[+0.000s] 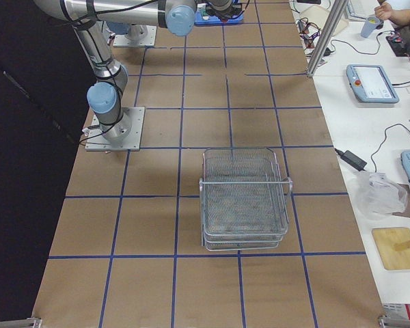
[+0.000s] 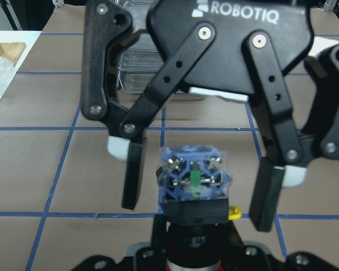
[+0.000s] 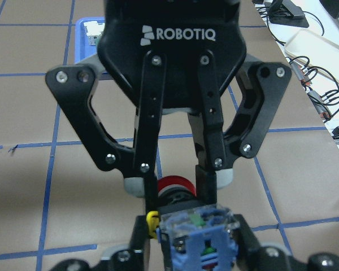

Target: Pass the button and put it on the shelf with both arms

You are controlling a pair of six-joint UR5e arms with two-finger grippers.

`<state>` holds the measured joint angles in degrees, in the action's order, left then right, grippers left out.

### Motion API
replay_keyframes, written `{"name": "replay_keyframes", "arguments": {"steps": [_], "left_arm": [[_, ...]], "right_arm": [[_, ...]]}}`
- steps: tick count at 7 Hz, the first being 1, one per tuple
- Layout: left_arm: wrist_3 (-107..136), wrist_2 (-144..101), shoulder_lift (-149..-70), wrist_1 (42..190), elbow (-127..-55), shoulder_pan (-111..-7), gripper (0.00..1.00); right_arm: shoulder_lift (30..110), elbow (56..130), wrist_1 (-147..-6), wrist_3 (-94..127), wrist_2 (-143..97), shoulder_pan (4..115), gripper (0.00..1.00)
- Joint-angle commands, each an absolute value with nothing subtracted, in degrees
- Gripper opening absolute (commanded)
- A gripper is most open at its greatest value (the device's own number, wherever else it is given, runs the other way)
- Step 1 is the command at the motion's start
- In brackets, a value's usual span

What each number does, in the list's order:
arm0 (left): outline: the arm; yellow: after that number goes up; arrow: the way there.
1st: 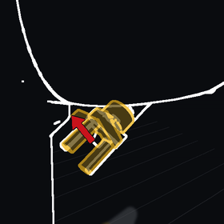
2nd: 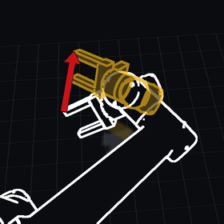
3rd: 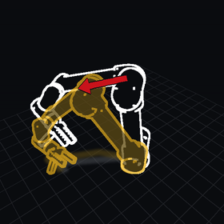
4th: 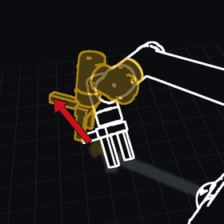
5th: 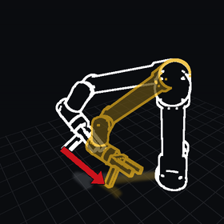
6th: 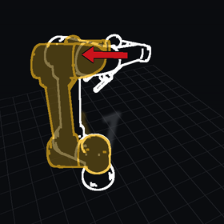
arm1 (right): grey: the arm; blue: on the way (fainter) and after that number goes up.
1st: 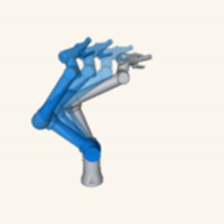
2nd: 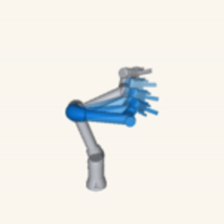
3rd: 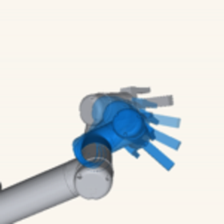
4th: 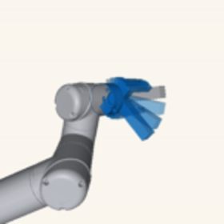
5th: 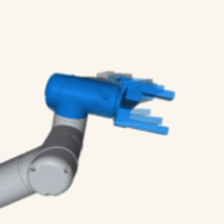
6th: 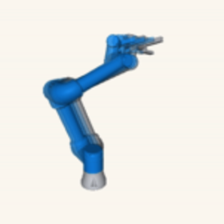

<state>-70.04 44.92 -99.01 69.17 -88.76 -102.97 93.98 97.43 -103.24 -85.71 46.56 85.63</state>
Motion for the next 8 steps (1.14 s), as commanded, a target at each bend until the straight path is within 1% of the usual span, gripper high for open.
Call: {"name": "replay_keyframes", "arguments": {"steps": [1, 2, 4, 5, 6, 7, 8], "left_arm": [[-63.9, 45.4, -98.0, 69.3, -89.1, -103.0, 0.86], [-63.3, 47.2, -97.6, 69.2, -89.1, -103.0, 0.90], [-62.9, 47.4, -97.1, 69.1, -89.0, -103.0, 0.91], [-62.9, 47.5, -96.4, 69.1, -88.9, -102.6, 0.90], [-62.0, 48.8, -95.4, 69.4, -89.1, -101.9, 0.86], [-61.4, 58.4, -94.6, 69.7, -89.3, -100.7, 0.80], [-59.5, 63.1, -93.6, 70.5, -90.1, -100.4, 0.79]], "right_arm": [[93.9, 97.5, -103.5, -85.9, 46.5, 85.6, 0.00], [93.8, 97.5, -103.5, -86.0, 46.4, 85.6, 0.00], [93.9, 97.5, -103.4, -85.9, 46.4, 85.6, 0.00], [93.9, 97.5, -103.5, -85.8, 46.5, 85.6, 0.00], [93.9, 97.5, -103.5, -85.8, 46.6, 85.6, 0.00], [93.9, 97.4, -103.7, -85.7, 47.3, 85.4, 0.00], [93.9, 97.4, -103.7, -85.6, 47.9, 85.4, 0.00]]}}
